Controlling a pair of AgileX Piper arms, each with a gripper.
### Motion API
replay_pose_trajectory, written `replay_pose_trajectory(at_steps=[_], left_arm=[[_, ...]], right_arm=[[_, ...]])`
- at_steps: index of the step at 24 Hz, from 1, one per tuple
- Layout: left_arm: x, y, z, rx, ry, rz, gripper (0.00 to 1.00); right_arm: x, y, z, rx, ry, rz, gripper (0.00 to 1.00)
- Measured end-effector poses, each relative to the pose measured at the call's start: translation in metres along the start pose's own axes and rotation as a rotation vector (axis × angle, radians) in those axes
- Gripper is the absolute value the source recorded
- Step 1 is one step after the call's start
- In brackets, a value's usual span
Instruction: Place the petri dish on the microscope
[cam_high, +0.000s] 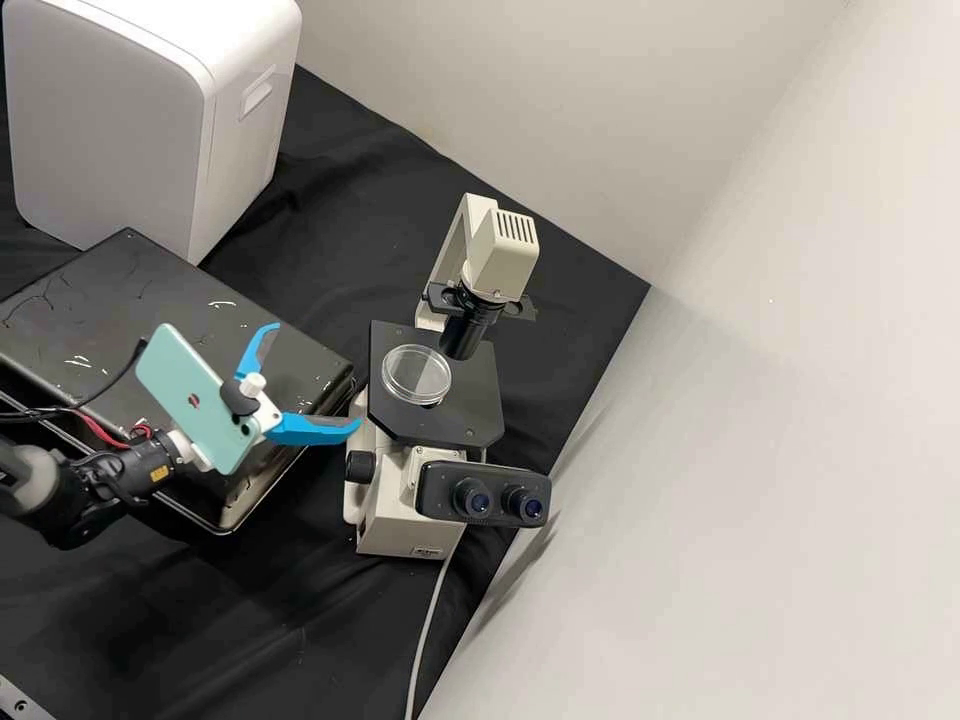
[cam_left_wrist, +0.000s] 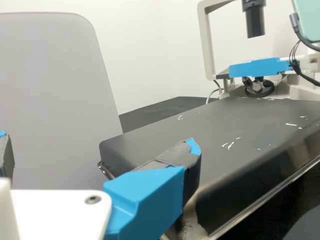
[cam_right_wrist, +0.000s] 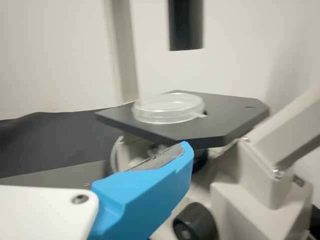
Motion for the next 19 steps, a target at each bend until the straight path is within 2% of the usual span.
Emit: replay_pose_trajectory(at_steps=[1,3,5,8,11,13,16,19], left_arm=[[0.0,0.0004,0.0,-0.002,0.0,0.002,1.0],[0.0,0.0007,0.0,-0.002,0.002,0.003,1.0],[0.0,0.0008,-0.001,0.005,0.007,0.003,1.0],[-0.002,0.0023,-0.001,0.004,0.007,0.009,1.0],[-0.002,0.0044,-0.001,0.021,0.008,0.019,1.0],[-0.003,0.0063,-0.002,0.031,0.007,0.029,1.0],[-0.005,0.0102,-0.003,0.014,0.006,0.05,1.0],[-0.007,0.0165,-0.006,-0.02,0.013,0.083,1.0]], right_arm=[[-0.005,-0.003,-0.002,0.002,0.006,-0.01,1.0],[-0.018,-0.01,-0.007,0.012,-0.005,-0.012,1.0],[-0.029,-0.016,-0.008,0.041,-0.026,-0.017,1.0],[-0.044,-0.026,-0.006,0.097,-0.036,-0.068,1.0],[-0.049,-0.031,-0.006,0.113,-0.034,-0.1,1.0],[-0.051,-0.033,-0.006,0.111,-0.036,-0.111,1.0],[-0.051,-0.034,-0.006,0.111,-0.036,-0.114,1.0],[-0.052,-0.034,-0.006,0.111,-0.038,-0.115,1.0]])
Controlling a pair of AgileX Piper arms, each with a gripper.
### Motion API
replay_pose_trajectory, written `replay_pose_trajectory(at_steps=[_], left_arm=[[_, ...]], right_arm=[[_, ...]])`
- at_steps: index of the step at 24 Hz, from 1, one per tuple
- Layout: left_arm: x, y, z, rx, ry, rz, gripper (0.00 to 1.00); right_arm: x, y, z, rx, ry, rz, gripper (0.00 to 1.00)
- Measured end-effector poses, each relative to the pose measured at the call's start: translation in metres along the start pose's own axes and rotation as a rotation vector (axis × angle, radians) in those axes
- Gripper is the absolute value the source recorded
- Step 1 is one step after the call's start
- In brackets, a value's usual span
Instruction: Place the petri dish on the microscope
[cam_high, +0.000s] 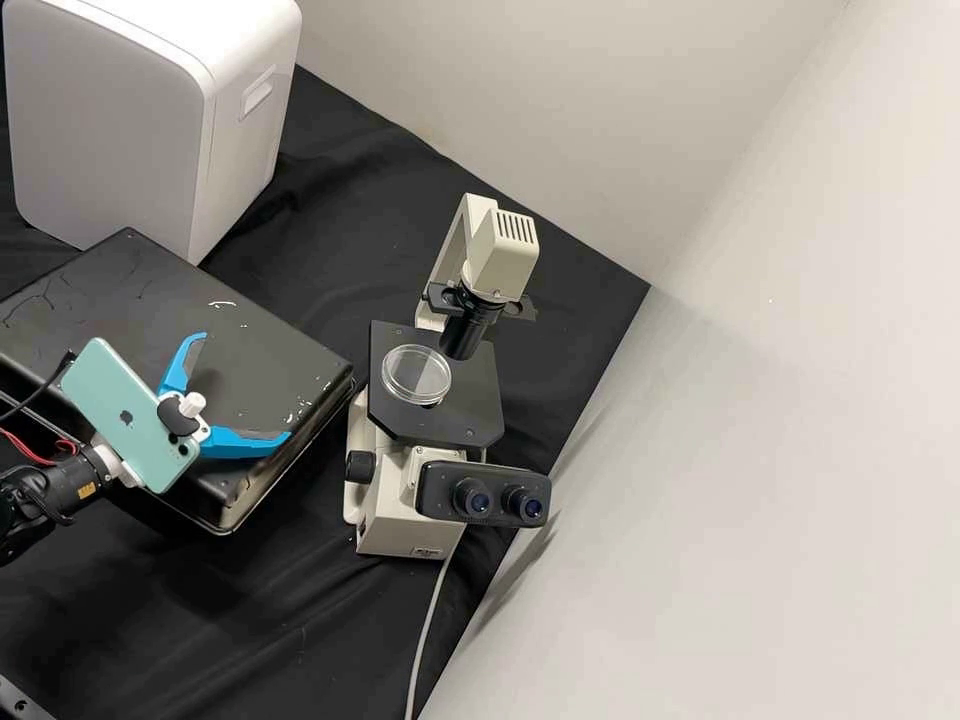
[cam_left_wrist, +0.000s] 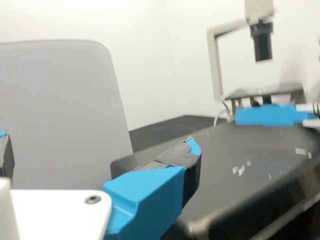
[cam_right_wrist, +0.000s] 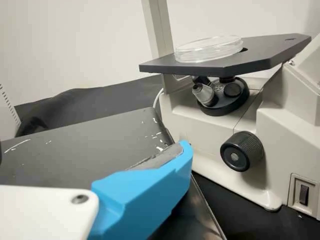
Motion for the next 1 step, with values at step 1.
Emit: replay_pose_trajectory(at_steps=[1], left_arm=[[-0.0004,0.0014,-0.0005,-0.007,0.0,0.007,1.0]], right_arm=[[0.0,0.0,0.0,0.0,0.0,0.0,1.0]])
